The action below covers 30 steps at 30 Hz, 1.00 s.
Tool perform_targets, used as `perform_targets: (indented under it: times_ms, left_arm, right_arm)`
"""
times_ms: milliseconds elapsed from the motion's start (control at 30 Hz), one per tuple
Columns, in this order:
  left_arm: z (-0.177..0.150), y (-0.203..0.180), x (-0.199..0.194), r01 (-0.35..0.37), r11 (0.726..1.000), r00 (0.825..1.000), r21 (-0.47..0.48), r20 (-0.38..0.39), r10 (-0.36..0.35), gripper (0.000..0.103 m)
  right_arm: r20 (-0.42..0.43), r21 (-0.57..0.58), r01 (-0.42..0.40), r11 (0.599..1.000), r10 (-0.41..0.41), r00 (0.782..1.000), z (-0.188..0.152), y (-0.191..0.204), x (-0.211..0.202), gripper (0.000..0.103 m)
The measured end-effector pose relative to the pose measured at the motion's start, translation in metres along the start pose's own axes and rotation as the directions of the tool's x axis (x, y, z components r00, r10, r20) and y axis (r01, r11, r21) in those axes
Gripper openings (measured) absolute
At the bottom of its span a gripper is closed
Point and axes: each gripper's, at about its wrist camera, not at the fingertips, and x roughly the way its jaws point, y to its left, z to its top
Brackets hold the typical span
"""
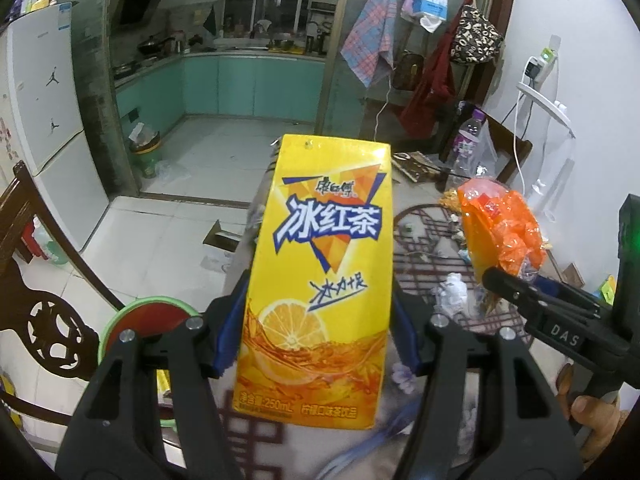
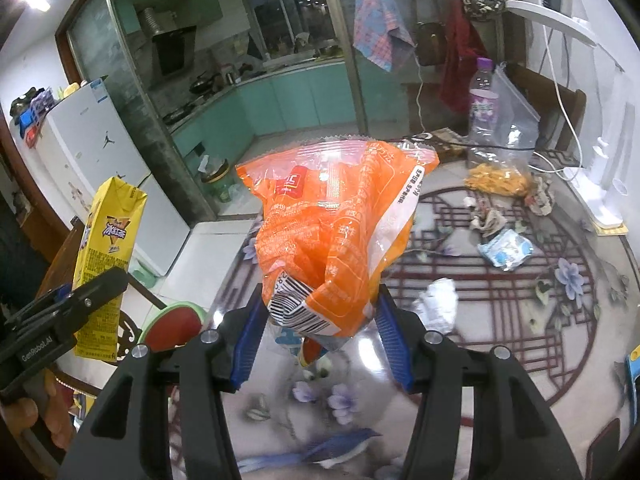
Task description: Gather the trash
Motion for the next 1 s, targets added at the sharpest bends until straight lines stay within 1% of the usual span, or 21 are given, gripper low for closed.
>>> perform_targets:
  times_ms: [267,300,367,400,433,567,600,633,700,733,767,833,900,1000]
  left_arm:
    - [0.002,0.043,-0.004,-0.007,1.0,1.0,-0.008,-0.002,0.007,0.057]
    - [0.003,0.046,-0.003,-0.008,1.0,1.0,-0.008,-0.002,0.008,0.055]
    - [0.004,0.056,-0.002,-0.004,1.0,1.0,-0.005,-0.007,0.004,0.047]
    - [0.004,0.059,-0.001,-0.001,1.0,1.0,-0.002,-0.012,0.001,0.038]
    - [0.003,0.063,0.003,0.004,1.0,1.0,0.0,-0.026,-0.004,0.034]
    - [-0.004,0.087,0.013,0.019,0.999,0.997,-0.031,-0.072,-0.022,0.033]
    - [-0.006,0.092,0.016,0.019,0.999,0.996,-0.035,-0.083,-0.022,0.035]
    - [-0.009,0.097,0.02,0.018,0.999,0.995,-0.035,-0.098,-0.021,0.042]
    - [-0.015,0.103,0.031,0.015,0.999,0.993,-0.035,-0.116,-0.019,0.051]
    - [-0.018,0.104,0.037,0.021,0.999,0.991,-0.032,-0.13,-0.025,0.054]
    - [-0.022,0.102,0.05,0.045,0.999,0.985,-0.021,-0.163,-0.048,0.057]
    - [-0.03,0.094,0.07,0.088,0.996,0.976,0.014,-0.203,-0.083,0.077]
    - [-0.038,0.079,0.099,0.127,0.988,0.962,0.092,-0.254,-0.1,0.082]
    - [-0.05,0.056,0.138,0.164,0.966,0.94,0.2,-0.33,-0.091,0.084]
  right_arm:
    - [-0.008,-0.01,-0.007,1.0,0.007,1.0,-0.003,0.041,0.013,0.052]
    - [-0.008,-0.01,-0.006,1.0,0.006,1.0,-0.003,0.047,0.015,0.052]
    - [-0.006,-0.013,-0.003,1.0,0.003,1.0,-0.004,0.055,0.018,0.052]
    - [-0.006,-0.015,-0.002,1.0,0.002,1.0,-0.005,0.059,0.019,0.052]
    - [-0.007,-0.015,0.0,1.0,0.0,1.0,-0.005,0.063,0.021,0.052]
    - [-0.016,-0.013,0.008,1.0,-0.008,1.0,-0.008,0.076,0.027,0.052]
    - [-0.019,-0.013,0.013,1.0,-0.014,1.0,-0.009,0.078,0.028,0.052]
    - [-0.019,-0.012,0.019,1.0,-0.019,1.0,-0.01,0.08,0.029,0.052]
    - [-0.023,-0.006,0.031,1.0,-0.031,0.999,-0.01,0.079,0.03,0.052]
    - [-0.023,-0.001,0.038,0.999,-0.038,0.999,-0.01,0.078,0.03,0.052]
    - [-0.022,0.003,0.045,0.999,-0.045,0.999,-0.01,0.077,0.03,0.052]
    - [-0.02,0.006,0.061,0.998,-0.061,0.998,-0.011,0.074,0.028,0.052]
    - [-0.022,0.013,0.079,0.997,-0.078,0.997,-0.012,0.069,0.026,0.052]
    - [-0.031,0.031,0.103,0.994,-0.103,0.994,-0.015,0.057,0.023,0.052]
